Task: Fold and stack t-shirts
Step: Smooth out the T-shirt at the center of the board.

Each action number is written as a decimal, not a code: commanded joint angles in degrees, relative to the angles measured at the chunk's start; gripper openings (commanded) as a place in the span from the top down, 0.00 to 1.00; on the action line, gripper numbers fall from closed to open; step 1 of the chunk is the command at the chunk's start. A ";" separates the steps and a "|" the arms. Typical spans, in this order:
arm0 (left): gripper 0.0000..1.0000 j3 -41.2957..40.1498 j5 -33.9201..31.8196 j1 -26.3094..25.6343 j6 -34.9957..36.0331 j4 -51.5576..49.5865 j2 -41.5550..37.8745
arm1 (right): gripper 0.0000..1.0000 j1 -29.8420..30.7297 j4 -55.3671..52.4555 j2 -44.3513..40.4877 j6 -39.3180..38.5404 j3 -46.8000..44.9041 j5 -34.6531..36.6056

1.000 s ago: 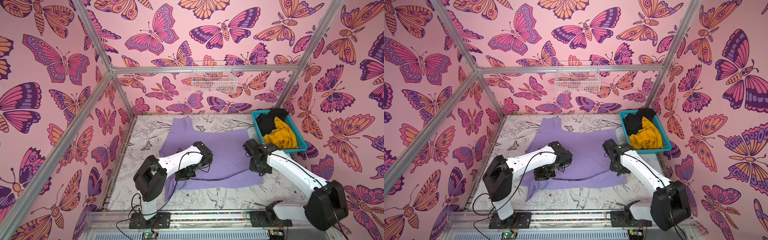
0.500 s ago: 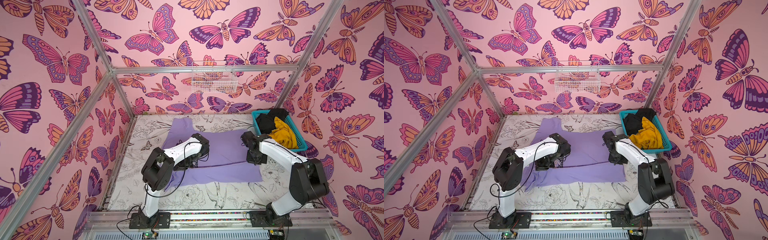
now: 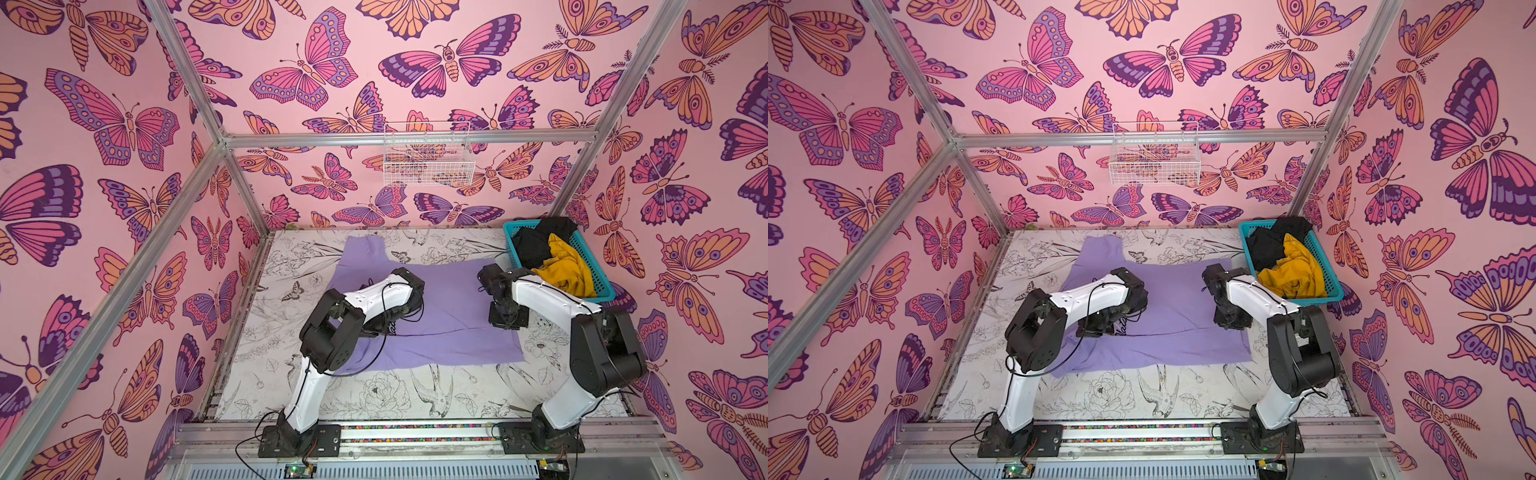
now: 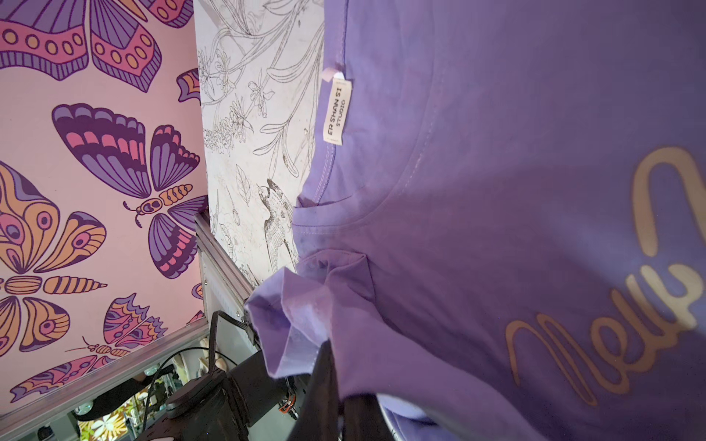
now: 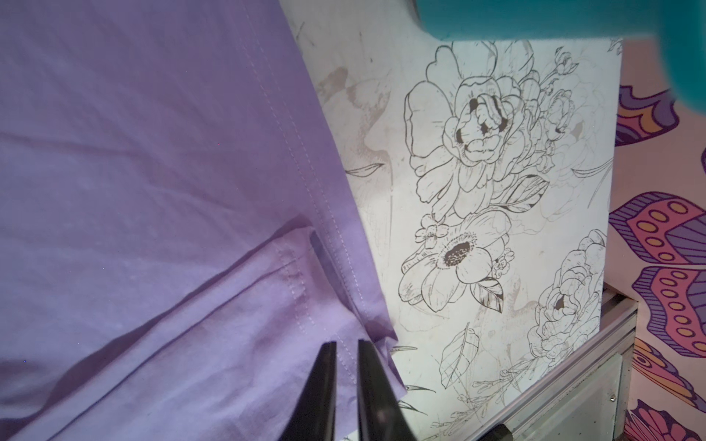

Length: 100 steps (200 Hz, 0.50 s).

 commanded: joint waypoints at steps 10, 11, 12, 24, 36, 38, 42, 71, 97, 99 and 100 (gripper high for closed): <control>0.96 2.86 -4.77 0.26 0.98 -3.49 2.49 | 0.84 -0.25 -0.31 1.19 0.55 1.27 0.18; 0.96 2.91 -4.86 0.26 1.03 -3.46 2.59 | 0.84 -0.25 -0.28 1.15 0.55 1.25 0.17; 0.96 3.07 -4.95 0.26 1.05 -3.40 2.63 | 0.84 -0.25 -0.26 1.13 0.55 1.24 0.17; 0.96 4.86 -6.05 0.26 1.37 -3.25 3.56 | 0.84 -0.25 0.18 1.34 0.47 1.06 -0.31; 0.96 6.92 -6.69 0.35 1.85 -3.30 4.67 | 0.83 -0.25 0.40 1.96 0.38 1.12 -0.90; 0.96 7.28 -6.61 0.40 2.02 -3.33 4.80 | 0.83 -0.25 0.45 2.12 0.38 1.16 -1.02; 0.96 7.96 -6.51 0.44 2.26 -3.38 5.13 | 0.82 -0.23 0.59 2.23 0.30 1.16 -1.14; 0.97 10.77 -5.83 0.53 3.62 -3.53 5.53 | 0.75 -0.99 0.79 3.34 0.06 1.93 -0.64; 0.96 10.16 -5.39 0.53 3.46 -3.98 4.28 | 0.66 -3.91 3.06 2.50 -0.44 1.01 -5.47; 0.96 10.02 -5.32 0.53 3.38 -4.09 4.20 | 0.66 -4.11 3.26 2.41 -0.55 0.92 -5.81; 0.96 9.97 -5.31 0.53 3.37 -4.11 4.10 | 0.66 -4.16 3.36 2.38 -0.61 0.85 -5.94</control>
